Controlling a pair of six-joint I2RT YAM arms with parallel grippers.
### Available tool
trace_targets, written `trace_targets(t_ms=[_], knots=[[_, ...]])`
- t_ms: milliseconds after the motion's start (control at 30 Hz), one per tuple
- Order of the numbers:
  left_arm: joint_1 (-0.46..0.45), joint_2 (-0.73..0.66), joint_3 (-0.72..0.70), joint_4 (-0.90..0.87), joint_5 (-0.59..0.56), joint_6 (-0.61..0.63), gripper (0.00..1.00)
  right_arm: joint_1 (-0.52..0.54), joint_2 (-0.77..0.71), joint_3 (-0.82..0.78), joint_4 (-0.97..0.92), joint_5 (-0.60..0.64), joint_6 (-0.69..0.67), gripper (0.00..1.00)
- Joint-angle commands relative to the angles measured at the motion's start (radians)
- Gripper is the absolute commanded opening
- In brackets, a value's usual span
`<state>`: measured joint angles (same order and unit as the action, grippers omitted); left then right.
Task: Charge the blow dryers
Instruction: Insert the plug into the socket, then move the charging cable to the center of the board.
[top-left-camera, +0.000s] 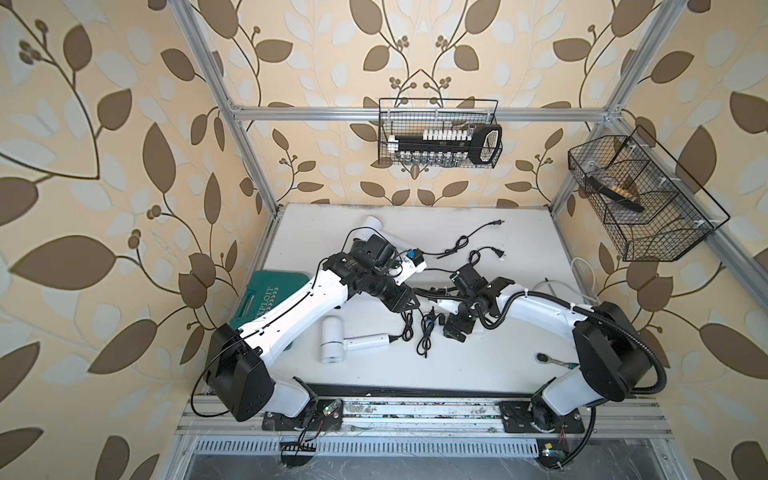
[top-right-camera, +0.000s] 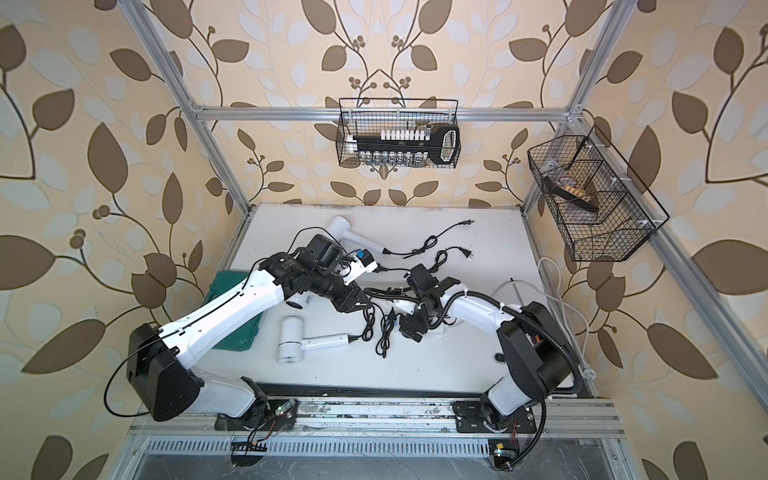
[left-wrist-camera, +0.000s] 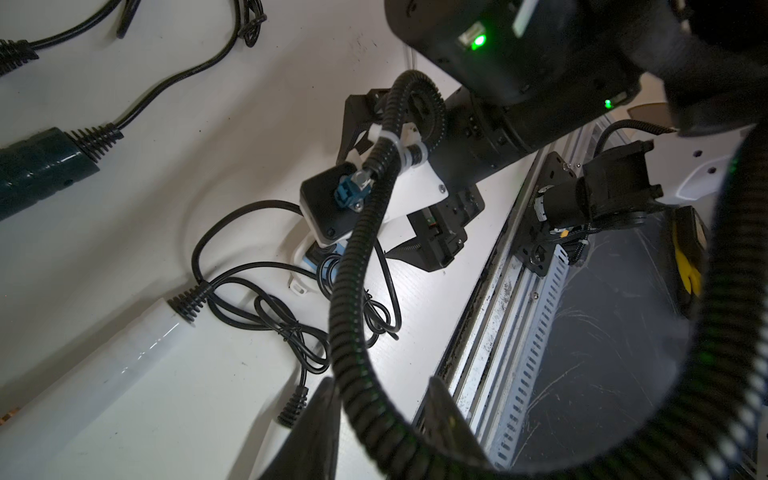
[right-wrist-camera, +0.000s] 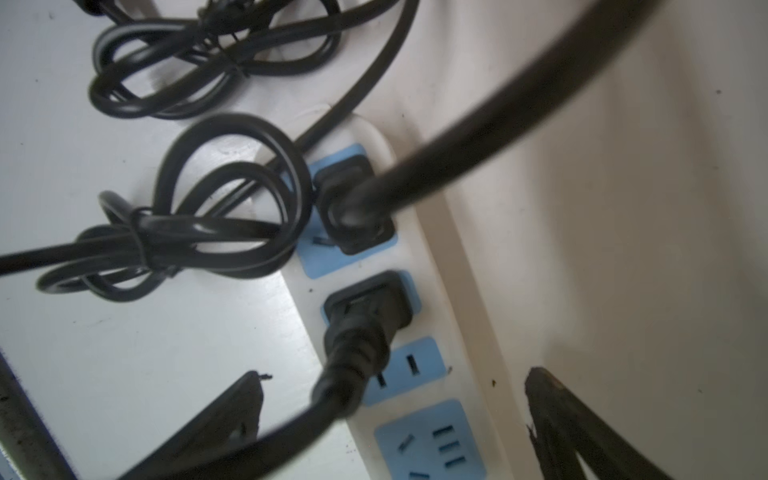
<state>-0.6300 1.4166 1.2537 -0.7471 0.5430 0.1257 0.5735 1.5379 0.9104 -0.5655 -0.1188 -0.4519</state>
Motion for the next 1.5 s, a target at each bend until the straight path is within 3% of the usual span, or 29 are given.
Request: trace_targets(t_ms=[0,233,367,467,633,900,1133,1300,1467], knots=[[-0.014,-0.016,0.003,0.000,0.008,-0.002,0.37,-0.011,-0.079,0.003,-0.016,0.019,0.018,0.98],[-0.014,-0.002,0.001,-0.001,-0.003,0.000,0.37,-0.016,-0.253,-0.029,-0.006,0.053,0.138,0.98],[-0.013,0.004,-0.004,0.006,-0.004,-0.002,0.37,-0.018,-0.396,-0.097,0.060,0.136,0.446,0.98],[-0.013,0.004,-0.015,0.026,-0.030,-0.015,0.38,-0.025,-0.444,-0.084,-0.006,0.168,0.632,0.98],[-0.014,0.010,-0.034,0.058,-0.054,-0.032,0.38,-0.039,-0.527,-0.090,-0.112,0.150,0.777,0.98],[-0.027,0.018,-0.034,0.094,-0.094,-0.052,0.38,-0.057,-0.864,-0.239,-0.093,0.109,1.007,0.98],[-0.026,0.135,0.123,0.062,-0.169,-0.045,0.40,-0.058,-1.047,-0.260,-0.199,0.089,1.024,0.98],[-0.026,0.300,0.331,0.020,-0.196,0.007,0.40,-0.059,-1.028,-0.211,-0.243,0.003,1.085,0.98],[-0.026,0.493,0.539,-0.017,-0.149,0.055,0.39,-0.059,-0.999,-0.197,-0.238,-0.055,1.011,0.98]])
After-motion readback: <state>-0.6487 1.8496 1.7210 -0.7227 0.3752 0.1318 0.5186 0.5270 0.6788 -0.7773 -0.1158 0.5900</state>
